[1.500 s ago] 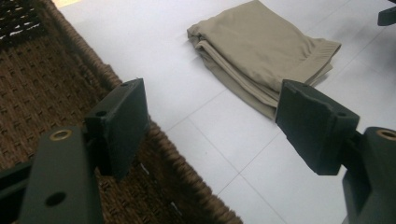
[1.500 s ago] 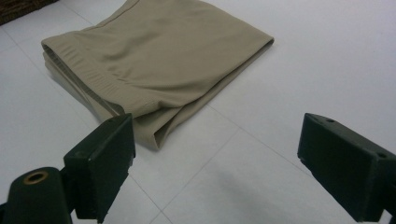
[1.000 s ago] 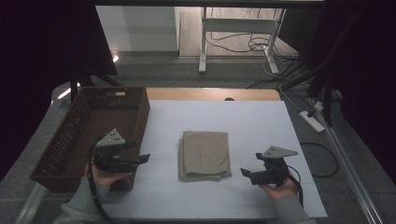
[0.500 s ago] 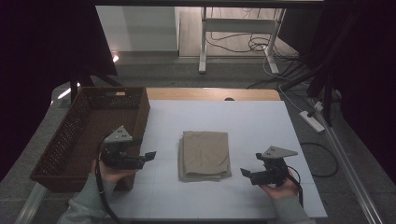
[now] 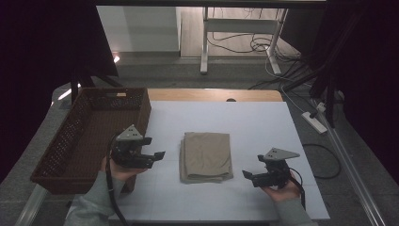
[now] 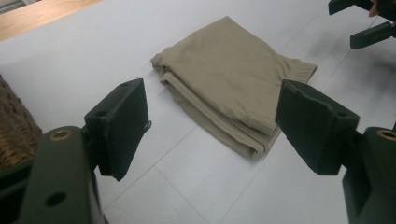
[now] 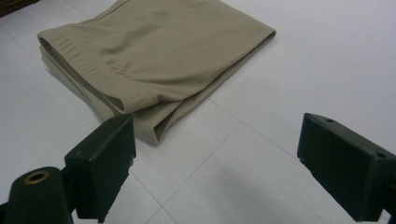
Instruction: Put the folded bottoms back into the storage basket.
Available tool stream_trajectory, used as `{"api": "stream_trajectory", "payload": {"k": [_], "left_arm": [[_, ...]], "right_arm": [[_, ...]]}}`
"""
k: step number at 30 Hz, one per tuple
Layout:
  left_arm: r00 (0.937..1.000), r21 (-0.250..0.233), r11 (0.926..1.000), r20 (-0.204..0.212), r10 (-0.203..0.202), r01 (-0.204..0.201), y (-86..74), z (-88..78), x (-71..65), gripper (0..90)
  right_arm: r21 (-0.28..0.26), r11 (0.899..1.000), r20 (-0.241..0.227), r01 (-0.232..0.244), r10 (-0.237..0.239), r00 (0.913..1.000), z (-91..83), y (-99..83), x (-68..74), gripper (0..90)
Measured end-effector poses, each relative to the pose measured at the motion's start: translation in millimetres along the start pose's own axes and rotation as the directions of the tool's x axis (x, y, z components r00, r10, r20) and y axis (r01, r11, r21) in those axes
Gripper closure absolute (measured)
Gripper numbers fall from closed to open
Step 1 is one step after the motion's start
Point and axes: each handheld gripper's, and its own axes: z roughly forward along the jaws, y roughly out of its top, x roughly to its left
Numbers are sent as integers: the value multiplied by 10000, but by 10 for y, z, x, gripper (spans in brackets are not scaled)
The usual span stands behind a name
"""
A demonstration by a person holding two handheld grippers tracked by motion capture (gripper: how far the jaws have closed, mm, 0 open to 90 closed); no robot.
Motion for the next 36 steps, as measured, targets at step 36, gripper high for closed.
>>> {"api": "stream_trajectory", "payload": {"k": [36], "left_arm": [[9970, 236, 9988, 651, 416, -432, 335, 496, -182, 248]], "right_arm": [[91, 9999, -81, -43, 44, 10000, 22, -21, 14, 118]]}}
